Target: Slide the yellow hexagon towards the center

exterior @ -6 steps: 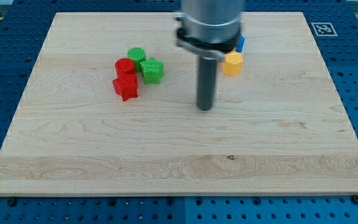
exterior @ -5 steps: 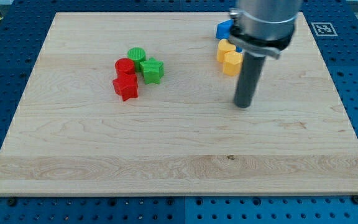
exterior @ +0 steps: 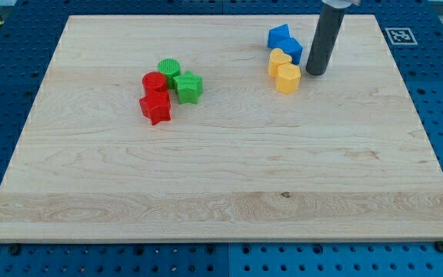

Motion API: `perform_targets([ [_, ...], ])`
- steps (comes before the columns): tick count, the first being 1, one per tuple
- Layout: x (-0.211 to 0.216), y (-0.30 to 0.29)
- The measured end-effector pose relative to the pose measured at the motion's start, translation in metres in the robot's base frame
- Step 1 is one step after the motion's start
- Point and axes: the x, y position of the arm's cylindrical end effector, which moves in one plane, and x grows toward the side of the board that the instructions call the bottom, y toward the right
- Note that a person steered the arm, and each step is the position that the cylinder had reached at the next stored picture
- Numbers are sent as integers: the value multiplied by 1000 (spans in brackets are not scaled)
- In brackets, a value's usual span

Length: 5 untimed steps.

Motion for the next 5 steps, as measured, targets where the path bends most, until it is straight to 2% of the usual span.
perform_targets([
  [3, 35, -60],
  [5, 45, -48],
])
